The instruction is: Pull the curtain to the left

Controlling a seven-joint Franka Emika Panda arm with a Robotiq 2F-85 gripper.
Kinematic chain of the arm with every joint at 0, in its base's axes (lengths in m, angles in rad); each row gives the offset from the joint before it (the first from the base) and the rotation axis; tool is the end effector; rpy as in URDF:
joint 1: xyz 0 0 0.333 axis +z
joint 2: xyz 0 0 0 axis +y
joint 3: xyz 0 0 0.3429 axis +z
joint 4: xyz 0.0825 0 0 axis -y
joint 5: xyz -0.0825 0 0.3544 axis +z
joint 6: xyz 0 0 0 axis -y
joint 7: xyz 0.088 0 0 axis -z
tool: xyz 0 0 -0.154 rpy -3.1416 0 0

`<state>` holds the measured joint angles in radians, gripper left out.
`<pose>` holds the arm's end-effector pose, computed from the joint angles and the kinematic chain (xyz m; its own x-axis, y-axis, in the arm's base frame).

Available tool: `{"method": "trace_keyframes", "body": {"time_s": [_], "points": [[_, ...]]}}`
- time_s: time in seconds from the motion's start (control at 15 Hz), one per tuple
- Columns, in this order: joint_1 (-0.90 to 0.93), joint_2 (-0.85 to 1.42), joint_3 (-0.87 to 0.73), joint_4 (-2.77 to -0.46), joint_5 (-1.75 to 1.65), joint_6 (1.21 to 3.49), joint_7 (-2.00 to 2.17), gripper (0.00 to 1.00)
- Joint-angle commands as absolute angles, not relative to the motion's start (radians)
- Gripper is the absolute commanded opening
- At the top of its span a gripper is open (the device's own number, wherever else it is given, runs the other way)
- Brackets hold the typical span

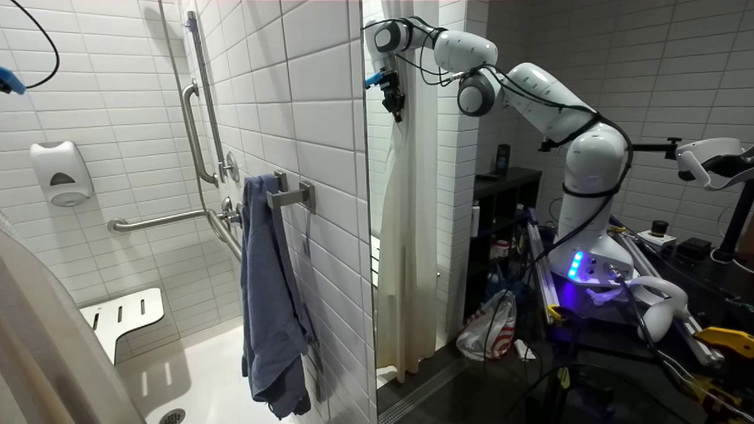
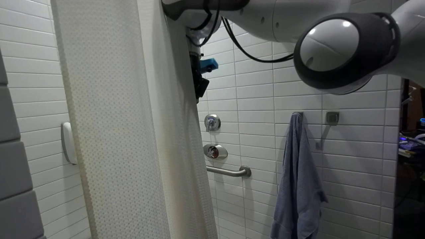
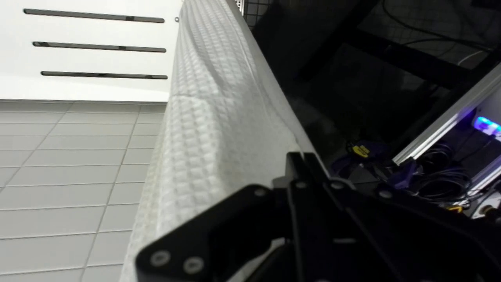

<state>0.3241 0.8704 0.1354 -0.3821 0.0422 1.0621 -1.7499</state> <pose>0.6301 0.2627 0.5154 -0.5594 0.8107 0.1729 0.7979 0.5831 -0.1529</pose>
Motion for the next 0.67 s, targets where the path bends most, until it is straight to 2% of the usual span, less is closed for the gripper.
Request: {"method": "trace_keyframes", "body": {"time_s": [0.0,0.2,0.27,0.33,0.47,0.53,0.6], "points": [[0.389,0.908,0.124,-0.421,0.030,1.227,-1.635,0.01],[0.424,0.922,0.131,-0.432,0.044,1.366,-1.537,0.01],[0.433,0.988,0.153,-0.321,0.046,1.354,-1.505,0.01],[0.436,0.933,0.147,-0.433,0.066,1.439,-1.478,0.01],[0.442,0.942,0.171,-0.440,0.101,1.508,-1.441,0.01],[0.449,1.014,0.193,-0.327,0.100,1.485,-1.433,0.01],[0.443,0.953,0.194,-0.448,0.128,1.549,-1.435,0.01]]}}
